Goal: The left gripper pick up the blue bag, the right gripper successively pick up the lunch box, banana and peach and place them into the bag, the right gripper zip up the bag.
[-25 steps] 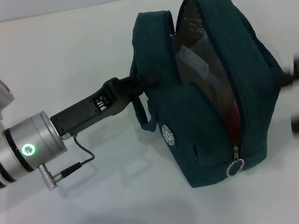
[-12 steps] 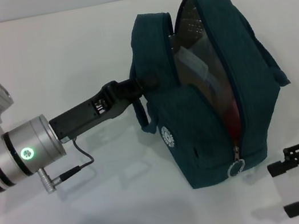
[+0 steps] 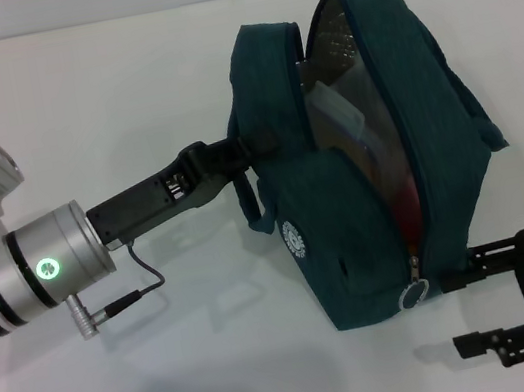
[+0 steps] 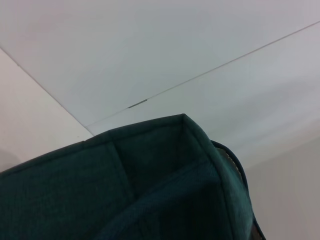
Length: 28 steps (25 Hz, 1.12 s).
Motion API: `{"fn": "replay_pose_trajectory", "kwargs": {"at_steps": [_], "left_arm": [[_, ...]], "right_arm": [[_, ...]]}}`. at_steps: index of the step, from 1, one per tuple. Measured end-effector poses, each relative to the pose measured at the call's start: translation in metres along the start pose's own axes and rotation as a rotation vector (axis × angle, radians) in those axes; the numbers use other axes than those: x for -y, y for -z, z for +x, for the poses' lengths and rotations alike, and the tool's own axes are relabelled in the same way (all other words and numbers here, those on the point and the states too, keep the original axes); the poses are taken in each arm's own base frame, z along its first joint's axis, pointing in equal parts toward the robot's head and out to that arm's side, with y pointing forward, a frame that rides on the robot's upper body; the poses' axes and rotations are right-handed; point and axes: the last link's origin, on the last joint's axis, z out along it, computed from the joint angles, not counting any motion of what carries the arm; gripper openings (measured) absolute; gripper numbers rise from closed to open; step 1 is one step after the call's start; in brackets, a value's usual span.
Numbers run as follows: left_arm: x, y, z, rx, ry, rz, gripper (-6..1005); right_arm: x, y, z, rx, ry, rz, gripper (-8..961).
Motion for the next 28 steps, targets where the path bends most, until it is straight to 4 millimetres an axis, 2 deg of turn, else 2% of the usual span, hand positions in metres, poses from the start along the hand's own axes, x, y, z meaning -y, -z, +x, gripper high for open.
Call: {"fn": "replay_pose_trajectory", "kwargs": {"at_steps": [17, 28], "left_arm": [[0.000, 0.000, 0.000, 0.000, -0.001, 0.001, 36], [0.000, 0.001, 0.000, -0.002, 0.001, 0.002, 36]], "right_arm": [[0.010, -0.024, -0.002, 0.016, -0.014, -0.007, 664], [0.009, -0.017, 0.004, 0.036, -0.045, 0.038, 662]]}}
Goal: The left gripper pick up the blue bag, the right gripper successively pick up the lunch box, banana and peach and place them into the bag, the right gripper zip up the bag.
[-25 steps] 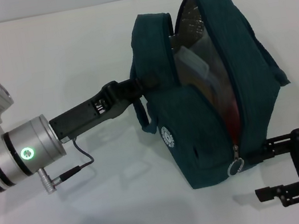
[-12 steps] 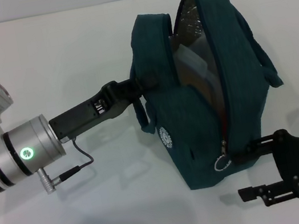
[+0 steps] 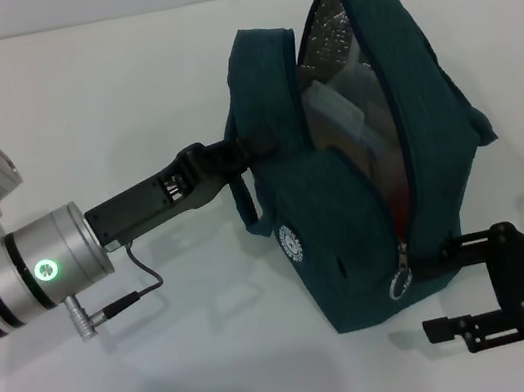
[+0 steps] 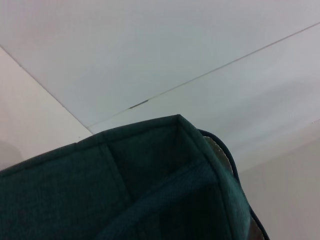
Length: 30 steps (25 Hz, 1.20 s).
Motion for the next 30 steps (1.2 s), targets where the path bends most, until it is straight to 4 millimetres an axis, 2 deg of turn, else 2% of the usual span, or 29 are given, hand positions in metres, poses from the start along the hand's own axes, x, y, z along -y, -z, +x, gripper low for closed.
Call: {"fn": "replay_pose_trajectory", "kwargs": {"at_steps": [16, 30], "left_arm": [[0.000, 0.001, 0.000, -0.002, 0.002, 0.001, 36], [0.000, 0.001, -0.001, -0.003, 0.002, 0.001, 37]], "right_arm": [[-0.003, 0.003, 0.005, 0.013, -0.020, 0.018, 659], [0.003, -0.007, 0.004, 0.060, -0.059, 0.061, 658]]}}
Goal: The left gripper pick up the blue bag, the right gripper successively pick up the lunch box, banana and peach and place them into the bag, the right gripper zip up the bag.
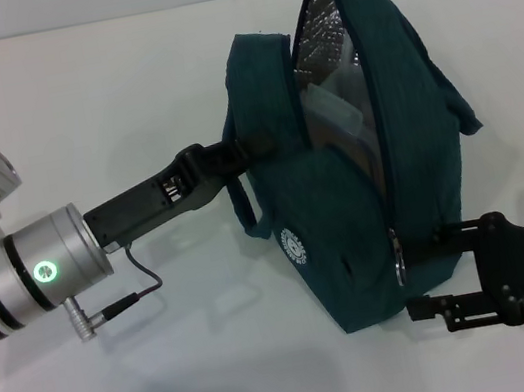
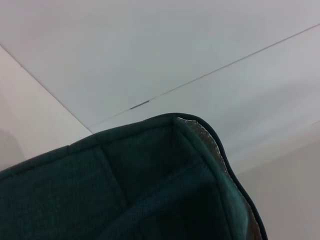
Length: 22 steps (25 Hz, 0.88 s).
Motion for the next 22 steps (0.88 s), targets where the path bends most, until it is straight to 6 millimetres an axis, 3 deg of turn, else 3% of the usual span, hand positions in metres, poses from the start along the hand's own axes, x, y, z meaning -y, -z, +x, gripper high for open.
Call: {"fn": "replay_pose_trajectory", "kwargs": {"at_steps": [22], "left_arm": [[0.0015, 0.0046, -0.0010, -0.010, 0.005, 0.007, 37]], "right_arm": [[0.0019, 0.0087, 0.0024, 0.000, -0.042, 0.032, 659]]}}
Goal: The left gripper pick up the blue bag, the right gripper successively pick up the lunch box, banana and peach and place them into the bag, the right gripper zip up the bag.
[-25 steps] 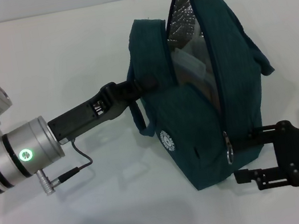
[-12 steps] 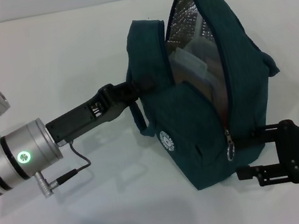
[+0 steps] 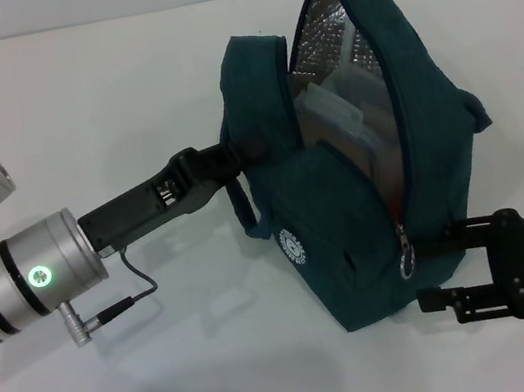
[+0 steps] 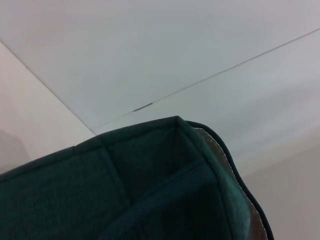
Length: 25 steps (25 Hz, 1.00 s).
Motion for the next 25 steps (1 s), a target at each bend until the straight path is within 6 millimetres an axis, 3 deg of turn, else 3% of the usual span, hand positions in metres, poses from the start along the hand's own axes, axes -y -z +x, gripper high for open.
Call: {"fn": "replay_pose_trajectory", "kwargs": {"at_steps": [10, 20, 25], "left_arm": [[0.000, 0.000, 0.001, -0.002, -0.001, 0.000, 36], [0.000, -0.001, 0.001, 0.000, -0.003, -0.002, 37], [0.000, 0.001, 0.001, -0.004, -0.001, 0.001, 36]], "right_arm": [[0.002, 0.000, 0.000, -0.002, -0.008, 0.014, 658], [-0.007, -0.028, -0.002, -0.055, 0.014, -0.096, 658], [-0.006, -0.025, -0.003, -0.038, 0.015, -0.079, 659]]}}
